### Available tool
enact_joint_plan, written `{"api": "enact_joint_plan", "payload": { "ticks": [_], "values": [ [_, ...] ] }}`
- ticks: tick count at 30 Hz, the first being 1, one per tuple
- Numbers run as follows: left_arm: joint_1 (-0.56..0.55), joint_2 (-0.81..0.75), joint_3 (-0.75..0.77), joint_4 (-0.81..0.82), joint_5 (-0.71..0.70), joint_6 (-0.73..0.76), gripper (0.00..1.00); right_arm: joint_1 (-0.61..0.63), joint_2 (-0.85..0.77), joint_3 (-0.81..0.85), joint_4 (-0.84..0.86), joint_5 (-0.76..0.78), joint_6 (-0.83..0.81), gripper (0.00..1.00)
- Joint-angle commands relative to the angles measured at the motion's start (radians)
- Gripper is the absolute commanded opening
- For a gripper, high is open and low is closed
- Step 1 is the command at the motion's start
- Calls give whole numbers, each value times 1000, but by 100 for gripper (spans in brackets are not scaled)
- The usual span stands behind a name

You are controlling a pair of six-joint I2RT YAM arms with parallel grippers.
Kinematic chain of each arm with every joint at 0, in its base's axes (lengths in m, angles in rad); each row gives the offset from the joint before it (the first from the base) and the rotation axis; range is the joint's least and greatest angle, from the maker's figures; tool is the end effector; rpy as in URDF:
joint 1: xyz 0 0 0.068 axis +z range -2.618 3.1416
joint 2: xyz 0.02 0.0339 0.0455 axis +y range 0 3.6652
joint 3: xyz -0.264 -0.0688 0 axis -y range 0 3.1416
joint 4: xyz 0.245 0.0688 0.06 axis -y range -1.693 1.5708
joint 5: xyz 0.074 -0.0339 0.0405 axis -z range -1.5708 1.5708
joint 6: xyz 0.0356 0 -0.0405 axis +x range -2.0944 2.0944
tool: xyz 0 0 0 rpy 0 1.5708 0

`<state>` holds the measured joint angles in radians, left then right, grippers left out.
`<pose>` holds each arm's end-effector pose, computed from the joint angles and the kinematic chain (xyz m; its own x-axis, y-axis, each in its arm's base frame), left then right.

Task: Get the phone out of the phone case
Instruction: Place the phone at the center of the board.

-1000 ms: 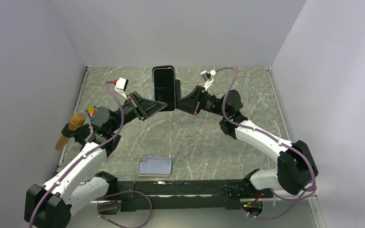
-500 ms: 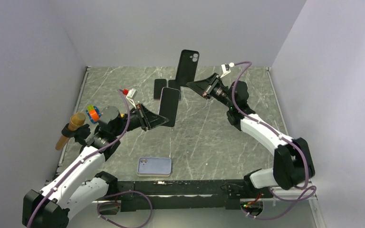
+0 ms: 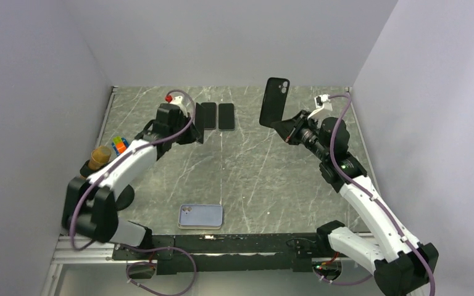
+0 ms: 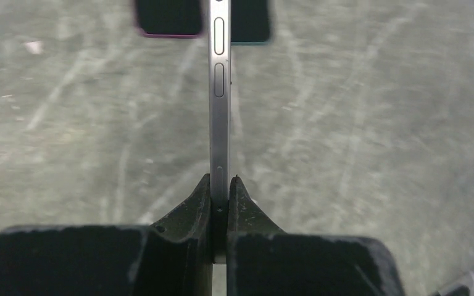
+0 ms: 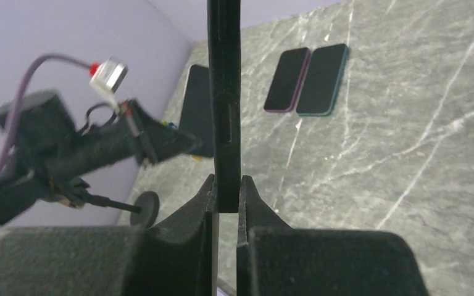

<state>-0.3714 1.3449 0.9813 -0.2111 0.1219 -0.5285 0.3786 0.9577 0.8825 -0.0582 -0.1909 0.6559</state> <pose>0.2807 -0.1140 0.2803 -0.6670 -0.2773 -0.6915 0.1378 0.8662 -0.4803 0.2065 0.0894 0.3564 -0.4258 0.4750 -0.7701 -0.3507 0.6979 0.6245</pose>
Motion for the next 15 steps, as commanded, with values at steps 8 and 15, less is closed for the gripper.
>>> {"api": "enact_joint_plan", "payload": {
  "ticks": [8, 15],
  "values": [
    [214, 515, 422, -156, 42, 208, 0, -5, -107, -112, -46, -63, -43, 0],
    [266, 674, 568, -189, 200, 227, 0, -4, -130, -166, -35, -72, -37, 0]
  ]
}}
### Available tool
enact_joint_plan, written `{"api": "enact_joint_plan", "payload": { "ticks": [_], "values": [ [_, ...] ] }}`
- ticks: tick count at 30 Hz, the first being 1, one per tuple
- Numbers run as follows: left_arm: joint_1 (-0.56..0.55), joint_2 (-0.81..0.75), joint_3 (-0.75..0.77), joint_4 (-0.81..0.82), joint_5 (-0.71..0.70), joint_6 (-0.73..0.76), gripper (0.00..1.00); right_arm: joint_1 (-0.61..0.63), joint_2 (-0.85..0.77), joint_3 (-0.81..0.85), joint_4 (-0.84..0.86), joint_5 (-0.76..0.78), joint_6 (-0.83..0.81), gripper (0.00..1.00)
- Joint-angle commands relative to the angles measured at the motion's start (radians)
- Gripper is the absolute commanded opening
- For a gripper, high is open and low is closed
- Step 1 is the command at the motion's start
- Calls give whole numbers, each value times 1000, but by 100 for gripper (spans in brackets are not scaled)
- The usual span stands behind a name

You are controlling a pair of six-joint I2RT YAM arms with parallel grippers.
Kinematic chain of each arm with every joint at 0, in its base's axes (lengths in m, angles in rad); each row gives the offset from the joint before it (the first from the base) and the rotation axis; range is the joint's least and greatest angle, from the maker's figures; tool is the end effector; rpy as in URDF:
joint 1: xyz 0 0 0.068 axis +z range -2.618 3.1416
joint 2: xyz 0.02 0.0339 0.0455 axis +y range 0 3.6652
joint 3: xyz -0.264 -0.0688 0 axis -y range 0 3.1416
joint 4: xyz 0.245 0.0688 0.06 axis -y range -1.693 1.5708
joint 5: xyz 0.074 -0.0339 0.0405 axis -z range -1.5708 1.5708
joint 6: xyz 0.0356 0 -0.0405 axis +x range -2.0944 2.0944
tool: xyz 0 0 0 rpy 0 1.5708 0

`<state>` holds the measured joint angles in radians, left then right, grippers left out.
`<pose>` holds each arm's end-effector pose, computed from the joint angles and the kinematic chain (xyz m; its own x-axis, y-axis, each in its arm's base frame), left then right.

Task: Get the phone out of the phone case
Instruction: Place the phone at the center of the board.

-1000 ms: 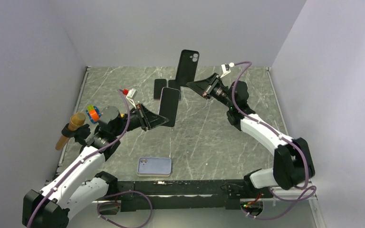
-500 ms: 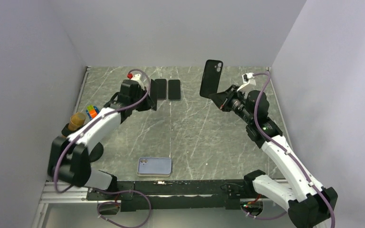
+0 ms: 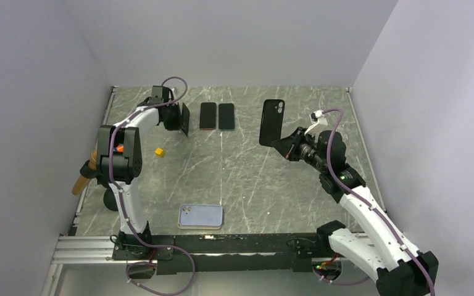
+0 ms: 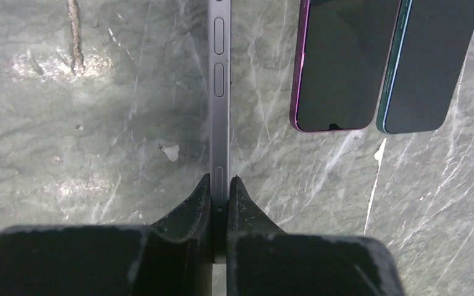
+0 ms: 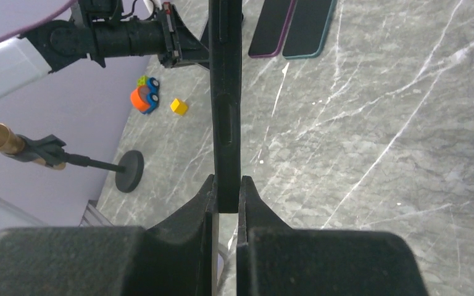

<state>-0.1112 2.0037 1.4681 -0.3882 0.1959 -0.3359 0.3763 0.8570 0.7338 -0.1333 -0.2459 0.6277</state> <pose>0.4342 -0.0555 0.1928 -0.8230 -0.2334 -0.5179 -0.0485 0.9372 -0.3453 0.1853 0.0825 0.3150 -0.5289 0.4035 -0.7466 -0.3272 0.7148 0.6181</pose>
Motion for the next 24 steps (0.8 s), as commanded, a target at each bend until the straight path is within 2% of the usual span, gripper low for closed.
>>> {"api": "enact_joint_plan", "payload": {
  "ticks": [1, 6, 12, 16, 20, 24],
  "values": [
    [9, 29, 89, 3, 136, 30, 0, -1, -33, -21, 42, -19, -6, 0],
    [16, 126, 182, -17, 225, 15, 1, -2, -40, -30, 45, -30, -2, 0],
    [25, 200, 238, -25, 266, -29, 5, -2, -58, -35, 30, -27, 0, 0],
    [29, 208, 243, -27, 260, -54, 17, -2, -61, -42, 31, -35, 4, 0],
    [29, 200, 241, -39, 248, -64, 33, -2, -55, -52, 32, -54, 5, 0],
    [30, 180, 229, -46, 206, -45, 41, -1, -37, -62, 28, -86, -5, 0]
  ]
}}
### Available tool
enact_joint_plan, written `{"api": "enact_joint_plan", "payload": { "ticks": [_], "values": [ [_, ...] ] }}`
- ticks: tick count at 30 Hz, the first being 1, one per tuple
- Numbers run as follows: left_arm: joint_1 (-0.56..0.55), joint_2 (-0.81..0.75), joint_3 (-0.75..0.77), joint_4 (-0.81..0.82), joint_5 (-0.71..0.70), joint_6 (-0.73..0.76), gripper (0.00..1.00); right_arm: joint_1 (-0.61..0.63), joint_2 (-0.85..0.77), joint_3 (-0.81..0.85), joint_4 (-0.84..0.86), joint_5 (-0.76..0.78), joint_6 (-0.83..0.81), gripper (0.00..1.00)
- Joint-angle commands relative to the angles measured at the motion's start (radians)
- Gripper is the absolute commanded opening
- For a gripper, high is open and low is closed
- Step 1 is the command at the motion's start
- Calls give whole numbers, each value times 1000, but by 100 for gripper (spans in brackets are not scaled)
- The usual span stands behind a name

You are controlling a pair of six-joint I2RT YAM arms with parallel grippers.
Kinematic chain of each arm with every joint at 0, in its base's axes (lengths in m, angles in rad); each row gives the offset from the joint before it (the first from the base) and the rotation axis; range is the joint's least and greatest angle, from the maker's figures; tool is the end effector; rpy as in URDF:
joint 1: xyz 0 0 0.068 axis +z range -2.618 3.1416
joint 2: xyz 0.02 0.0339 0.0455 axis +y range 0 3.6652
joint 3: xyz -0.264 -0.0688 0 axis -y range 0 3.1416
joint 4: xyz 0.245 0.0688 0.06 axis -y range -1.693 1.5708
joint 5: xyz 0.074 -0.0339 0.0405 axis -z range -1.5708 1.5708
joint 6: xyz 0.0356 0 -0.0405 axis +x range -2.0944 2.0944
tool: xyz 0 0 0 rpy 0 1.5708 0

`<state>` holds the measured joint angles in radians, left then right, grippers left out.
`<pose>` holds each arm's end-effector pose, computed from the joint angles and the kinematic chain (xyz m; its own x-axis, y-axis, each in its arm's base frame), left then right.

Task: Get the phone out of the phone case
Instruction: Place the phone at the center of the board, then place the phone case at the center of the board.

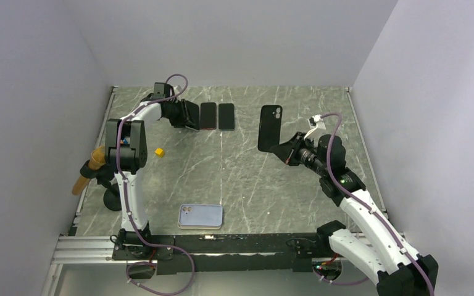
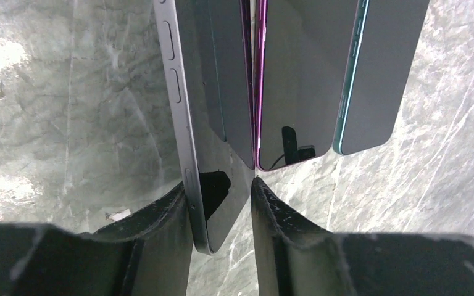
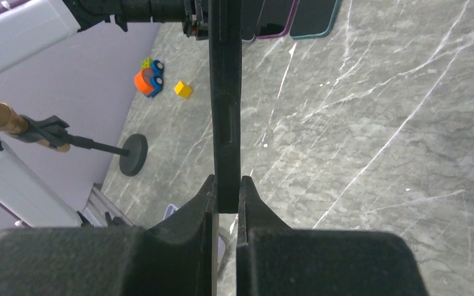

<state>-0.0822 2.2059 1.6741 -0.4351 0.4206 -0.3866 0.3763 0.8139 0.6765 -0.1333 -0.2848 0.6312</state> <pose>0.4759 -0.0538 0.1658 -0.8752 -0.2732 -0.3992 -0.0259 0.8505 -0.5254 0.1766 0.0805 0.3024 -0.5575 0.3887 -0.7336 -0.3412 0.6983 0.6293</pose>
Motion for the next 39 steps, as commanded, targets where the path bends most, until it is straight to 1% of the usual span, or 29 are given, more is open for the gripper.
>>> {"api": "enact_joint_plan", "payload": {
  "ticks": [1, 4, 7, 9, 12, 15, 18, 20, 22, 24, 26, 29, 31, 33, 35, 39],
  "values": [
    [1, -27, 21, -3, -38, 11, 43, 0, 15, -4, 24, -62, -13, 0],
    [0, -48, 27, -18, -89, 31, 49, 9, 43, -1, -3, -100, -45, 0],
    [1, -66, 46, -39, -128, 50, 61, 28, 76, 16, -60, -107, -94, 0],
    [0, -79, 67, -70, -155, 65, 65, 48, 86, 21, -87, -106, -117, 0],
    [-3, -116, 90, -116, -203, 86, 75, 76, 99, 22, -112, -97, -141, 0],
    [-14, -189, 92, -152, -224, 101, 79, 111, 125, 29, -145, -74, -169, 0],
    [-52, -296, 68, -159, -229, 126, 80, 160, 182, 57, -196, -53, -226, 0],
    [-96, -371, 51, -164, -249, 165, 80, 195, 239, 91, -233, -67, -280, 0],
    [-153, -447, 29, -172, -305, 206, 79, 226, 308, 140, -269, -142, -342, 0],
    [-196, -531, -22, -137, -339, 227, 80, 259, 369, 199, -318, -253, -426, 0],
    [-216, -607, -58, -114, -331, 225, 80, 309, 413, 248, -368, -331, -509, 0],
    [-235, -699, -88, -89, -352, 231, 79, 345, 475, 311, -435, -470, -605, 0],
    [-242, -764, -130, -47, -376, 228, 79, 369, 541, 360, -495, -523, -666, 0],
    [-243, -818, -166, -16, -413, 220, 79, 398, 613, 417, -560, -545, -726, 0],
    [-242, -847, -179, -16, -496, 208, 79, 424, 692, 476, -630, -541, -778, 0],
    [-234, -895, -205, -9, -635, 194, 81, 489, 836, 568, -707, -470, -836, 0]
  ]
}}
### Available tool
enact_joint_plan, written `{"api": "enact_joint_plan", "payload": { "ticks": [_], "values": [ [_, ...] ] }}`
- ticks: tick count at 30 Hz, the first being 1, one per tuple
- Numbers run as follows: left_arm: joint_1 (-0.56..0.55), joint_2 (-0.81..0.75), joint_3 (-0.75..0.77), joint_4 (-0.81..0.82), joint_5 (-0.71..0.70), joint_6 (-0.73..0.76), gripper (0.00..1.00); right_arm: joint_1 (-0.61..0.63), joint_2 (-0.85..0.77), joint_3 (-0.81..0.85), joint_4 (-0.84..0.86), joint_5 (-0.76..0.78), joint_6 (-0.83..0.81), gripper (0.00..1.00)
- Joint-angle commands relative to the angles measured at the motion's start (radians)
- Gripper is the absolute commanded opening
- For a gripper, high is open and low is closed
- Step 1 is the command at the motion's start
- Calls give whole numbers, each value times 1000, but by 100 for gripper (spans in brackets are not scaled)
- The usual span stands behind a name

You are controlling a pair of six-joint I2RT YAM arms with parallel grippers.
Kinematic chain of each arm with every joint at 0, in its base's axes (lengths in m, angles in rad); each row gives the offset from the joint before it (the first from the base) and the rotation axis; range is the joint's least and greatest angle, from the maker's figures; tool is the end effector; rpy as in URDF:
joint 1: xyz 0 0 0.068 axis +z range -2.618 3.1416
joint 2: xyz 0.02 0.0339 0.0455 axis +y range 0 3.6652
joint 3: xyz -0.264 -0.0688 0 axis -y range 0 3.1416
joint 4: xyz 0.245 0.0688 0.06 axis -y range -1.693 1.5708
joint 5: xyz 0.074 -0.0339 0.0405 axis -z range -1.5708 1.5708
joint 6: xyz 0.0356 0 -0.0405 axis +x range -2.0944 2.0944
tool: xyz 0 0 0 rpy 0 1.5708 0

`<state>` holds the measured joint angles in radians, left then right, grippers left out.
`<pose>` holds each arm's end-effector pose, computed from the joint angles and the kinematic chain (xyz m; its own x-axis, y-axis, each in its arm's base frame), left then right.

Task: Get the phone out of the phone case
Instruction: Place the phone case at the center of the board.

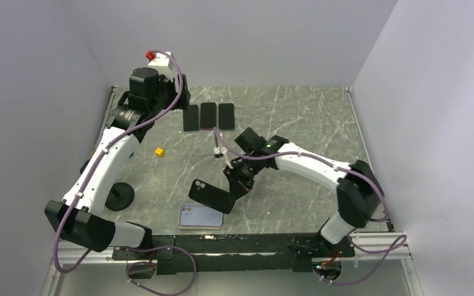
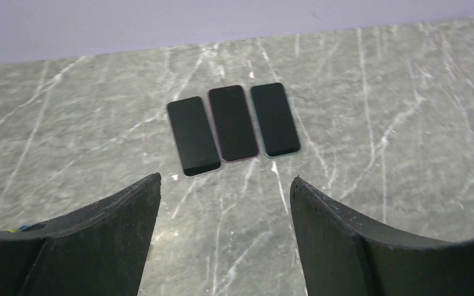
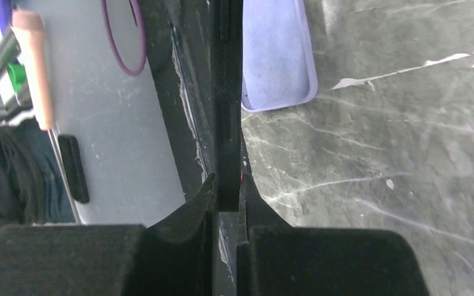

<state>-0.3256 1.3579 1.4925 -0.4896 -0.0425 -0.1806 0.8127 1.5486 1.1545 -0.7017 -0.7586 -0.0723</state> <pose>0.2863 -0.0951 0.4258 -0.3746 -0.0629 -0.9250 0.2181 0.9637 -0.1539 0.1947 0.2413 0.2500 -0.5561 -0.6636 -0.5003 -0.7856 0.2232 0.5771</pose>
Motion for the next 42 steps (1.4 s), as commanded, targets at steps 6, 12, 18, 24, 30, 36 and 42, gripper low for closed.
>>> {"api": "enact_joint_plan", "payload": {
  "ticks": [6, 12, 18, 24, 30, 36, 42],
  "values": [
    [60, -87, -46, 70, -171, -46, 81, 127, 263, 218, -201, 47, -193, 0],
    [112, -63, -23, 46, -91, -86, 80, 143, 351, 309, -260, 59, -221, 0],
    [132, -68, -35, 57, -72, -97, 80, 153, 398, 362, -308, 84, -238, 0],
    [157, -50, -29, 52, -21, -117, 80, 165, 409, 384, -312, 89, -238, 0],
    [167, -41, -32, 57, 13, -130, 80, 184, 447, 418, -325, 98, -236, 0],
    [180, -32, -29, 55, 24, -132, 79, 201, 463, 443, -328, 101, -235, 0],
    [183, -32, -33, 59, 33, -135, 79, 208, 470, 454, -320, 106, -231, 5]
  ]
}}
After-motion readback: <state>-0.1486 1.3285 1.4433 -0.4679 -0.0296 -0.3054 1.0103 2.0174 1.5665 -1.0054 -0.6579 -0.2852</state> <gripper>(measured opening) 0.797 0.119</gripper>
